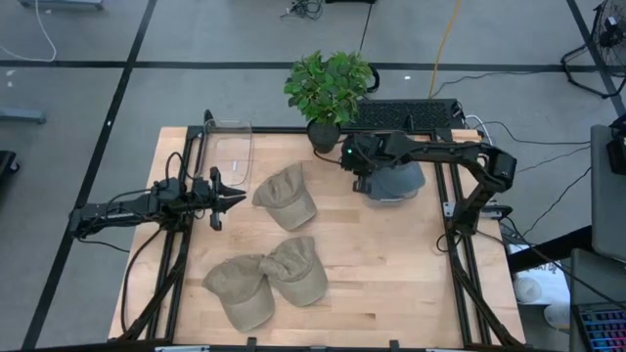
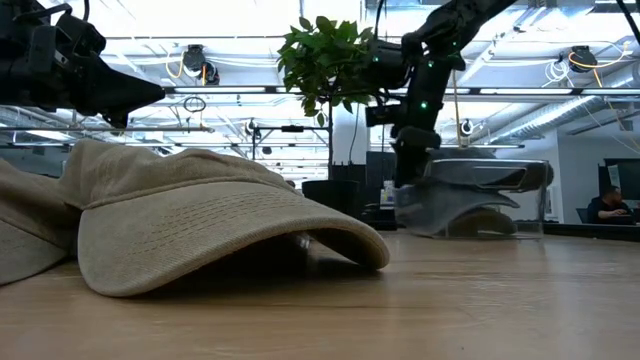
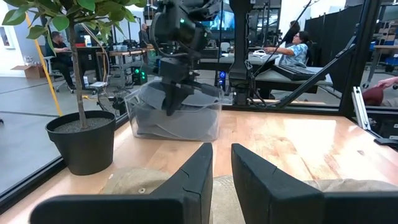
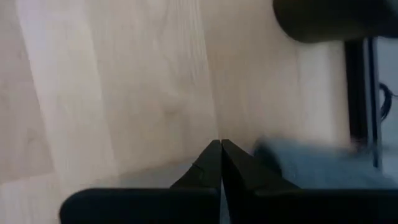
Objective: Pick & Place hat
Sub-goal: Adjust the transparent bin, then put the top brown cap into the left transparent bin
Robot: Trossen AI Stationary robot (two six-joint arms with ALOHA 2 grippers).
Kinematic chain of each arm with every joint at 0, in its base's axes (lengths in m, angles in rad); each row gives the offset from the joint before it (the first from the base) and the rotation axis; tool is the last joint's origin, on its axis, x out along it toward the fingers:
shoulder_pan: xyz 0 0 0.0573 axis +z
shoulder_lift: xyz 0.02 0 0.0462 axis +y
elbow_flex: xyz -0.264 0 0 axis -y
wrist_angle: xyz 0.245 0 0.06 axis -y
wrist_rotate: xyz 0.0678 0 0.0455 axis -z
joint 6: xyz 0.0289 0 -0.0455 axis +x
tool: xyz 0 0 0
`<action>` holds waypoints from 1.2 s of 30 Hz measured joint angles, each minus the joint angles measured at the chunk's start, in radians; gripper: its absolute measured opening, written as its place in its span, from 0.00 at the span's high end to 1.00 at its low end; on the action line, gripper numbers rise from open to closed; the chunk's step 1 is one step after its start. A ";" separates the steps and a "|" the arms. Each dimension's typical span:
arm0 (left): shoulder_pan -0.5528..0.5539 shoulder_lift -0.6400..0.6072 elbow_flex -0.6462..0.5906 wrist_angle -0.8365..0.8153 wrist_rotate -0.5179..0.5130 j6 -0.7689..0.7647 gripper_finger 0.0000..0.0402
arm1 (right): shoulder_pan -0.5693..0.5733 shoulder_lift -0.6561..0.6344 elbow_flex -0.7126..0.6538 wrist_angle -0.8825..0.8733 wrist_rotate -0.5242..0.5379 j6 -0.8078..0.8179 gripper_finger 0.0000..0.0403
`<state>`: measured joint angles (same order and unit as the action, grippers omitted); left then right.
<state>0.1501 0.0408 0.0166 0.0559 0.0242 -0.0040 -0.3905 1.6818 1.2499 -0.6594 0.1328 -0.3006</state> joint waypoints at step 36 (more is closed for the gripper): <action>0.000 0.000 0.000 -0.001 0.000 0.000 0.83 | 0.404 -0.512 -0.291 0.317 -0.169 -0.007 1.00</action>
<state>0.1499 0.0410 0.0166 0.0550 0.0241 -0.0040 0.0135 1.1699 0.9587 -0.3422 -0.0359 -0.3075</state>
